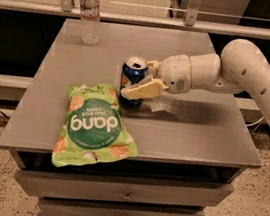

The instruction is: Move pepsi can near green rice chip bag

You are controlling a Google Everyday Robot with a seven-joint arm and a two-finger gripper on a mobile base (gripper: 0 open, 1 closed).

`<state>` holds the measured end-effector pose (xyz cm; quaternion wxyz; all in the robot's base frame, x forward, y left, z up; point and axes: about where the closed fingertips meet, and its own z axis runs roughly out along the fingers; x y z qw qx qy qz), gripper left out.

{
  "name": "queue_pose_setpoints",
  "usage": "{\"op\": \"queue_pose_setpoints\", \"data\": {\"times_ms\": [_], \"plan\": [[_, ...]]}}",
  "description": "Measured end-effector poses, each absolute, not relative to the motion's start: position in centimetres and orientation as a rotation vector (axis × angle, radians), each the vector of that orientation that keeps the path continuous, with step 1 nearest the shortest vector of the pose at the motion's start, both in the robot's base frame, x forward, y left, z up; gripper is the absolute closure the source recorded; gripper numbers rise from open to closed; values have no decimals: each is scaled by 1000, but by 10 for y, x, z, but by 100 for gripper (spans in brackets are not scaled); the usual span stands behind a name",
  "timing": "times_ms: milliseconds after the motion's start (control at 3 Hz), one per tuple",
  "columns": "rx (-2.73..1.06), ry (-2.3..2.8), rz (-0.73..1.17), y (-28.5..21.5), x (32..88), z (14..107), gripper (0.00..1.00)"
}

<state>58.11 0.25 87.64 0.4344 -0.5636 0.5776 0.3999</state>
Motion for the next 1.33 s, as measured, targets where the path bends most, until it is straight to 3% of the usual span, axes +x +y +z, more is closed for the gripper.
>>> {"op": "queue_pose_setpoints", "data": {"times_ms": [667,1333], "plan": [[-1450,1410,993,1,576,879,4],[-1485,1408,829,-44,593,918,0]]}}
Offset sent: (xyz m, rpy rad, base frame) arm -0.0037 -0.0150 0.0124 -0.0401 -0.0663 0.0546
